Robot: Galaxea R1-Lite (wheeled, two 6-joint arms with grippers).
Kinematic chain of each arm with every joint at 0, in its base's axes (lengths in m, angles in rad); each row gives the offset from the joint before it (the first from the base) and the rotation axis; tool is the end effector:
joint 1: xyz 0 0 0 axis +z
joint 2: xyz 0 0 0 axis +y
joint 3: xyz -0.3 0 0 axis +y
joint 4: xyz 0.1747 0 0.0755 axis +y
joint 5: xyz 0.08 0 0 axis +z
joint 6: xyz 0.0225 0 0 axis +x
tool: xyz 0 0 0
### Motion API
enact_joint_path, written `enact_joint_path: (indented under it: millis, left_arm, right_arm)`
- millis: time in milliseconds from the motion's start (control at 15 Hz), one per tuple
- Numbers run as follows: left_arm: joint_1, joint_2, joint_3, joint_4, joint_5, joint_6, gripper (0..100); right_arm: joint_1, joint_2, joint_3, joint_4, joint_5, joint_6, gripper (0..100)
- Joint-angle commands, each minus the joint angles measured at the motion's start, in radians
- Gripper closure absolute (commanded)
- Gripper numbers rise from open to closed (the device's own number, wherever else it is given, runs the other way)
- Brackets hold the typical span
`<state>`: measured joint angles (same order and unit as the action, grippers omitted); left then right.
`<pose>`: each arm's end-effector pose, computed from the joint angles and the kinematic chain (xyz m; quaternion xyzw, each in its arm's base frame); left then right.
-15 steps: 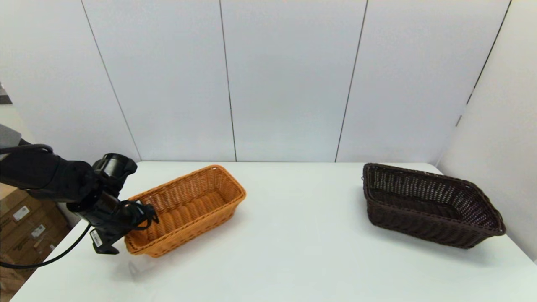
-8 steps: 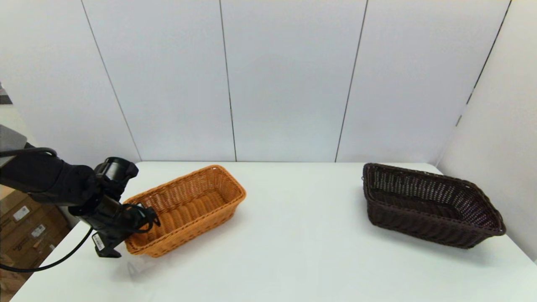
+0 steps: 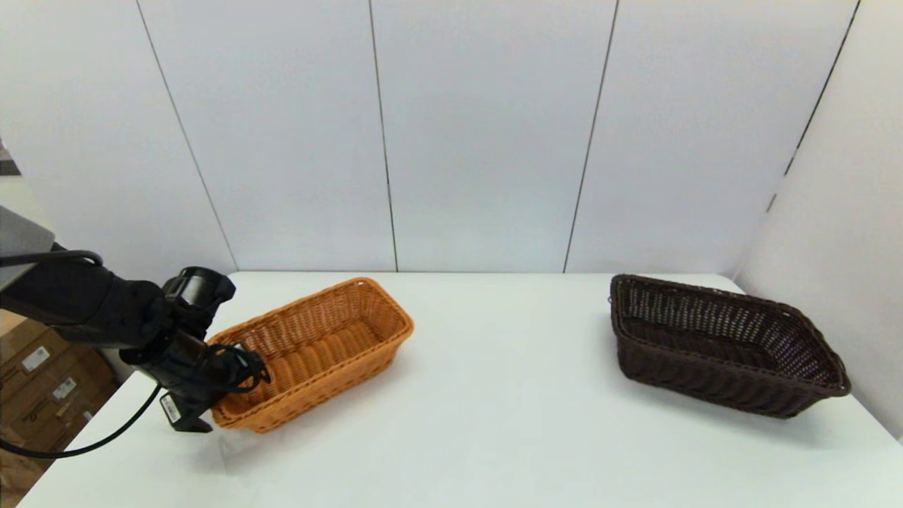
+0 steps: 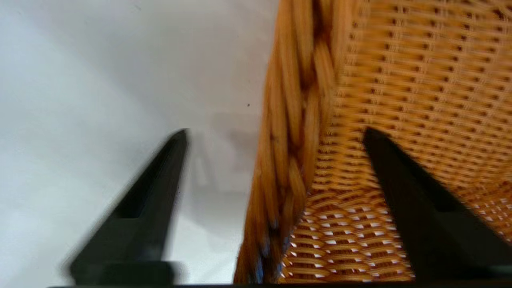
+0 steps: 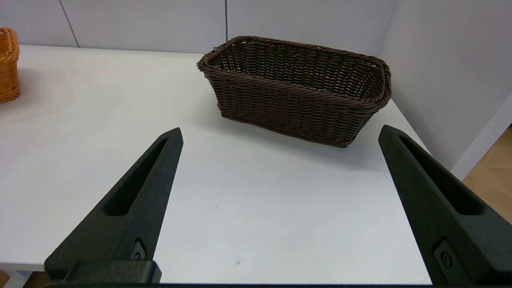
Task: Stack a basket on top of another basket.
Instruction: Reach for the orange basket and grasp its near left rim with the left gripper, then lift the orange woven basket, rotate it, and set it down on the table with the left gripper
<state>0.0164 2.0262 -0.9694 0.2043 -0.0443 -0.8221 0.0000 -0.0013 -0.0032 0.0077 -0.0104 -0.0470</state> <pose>0.3148 0.0042 0.0568 -0.3391 0.5447 0.2251 0.7332 -0.0231 -0.0002 0.0756 -0.0235 0.0017 -0.0052 0.9997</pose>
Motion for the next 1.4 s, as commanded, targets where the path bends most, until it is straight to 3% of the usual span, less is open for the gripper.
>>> enact_joint_path:
  millis: [67,667,1133,1400]
  left_arm:
    - [0.002,0.008,0.0,0.0,-0.02,-0.005,100]
    - [0.0,0.032,-0.012,-0.002,-0.029,-0.017,100]
    - [-0.055,-0.063,-0.037,0.0,-0.135,0.095,100]
    - [-0.096,-0.118,-0.054,0.006,-0.278,0.235,100]
  right_arm:
    - [0.0,0.0,0.0,0.0,0.0,-0.001,0]
    - [0.0,0.0,0.0,0.0,0.0,-0.001,0]
    - [0.0,0.0,0.0,0.0,0.0,-0.001,0]
    - [0.0,0.0,0.0,0.0,0.0,-0.001,0]
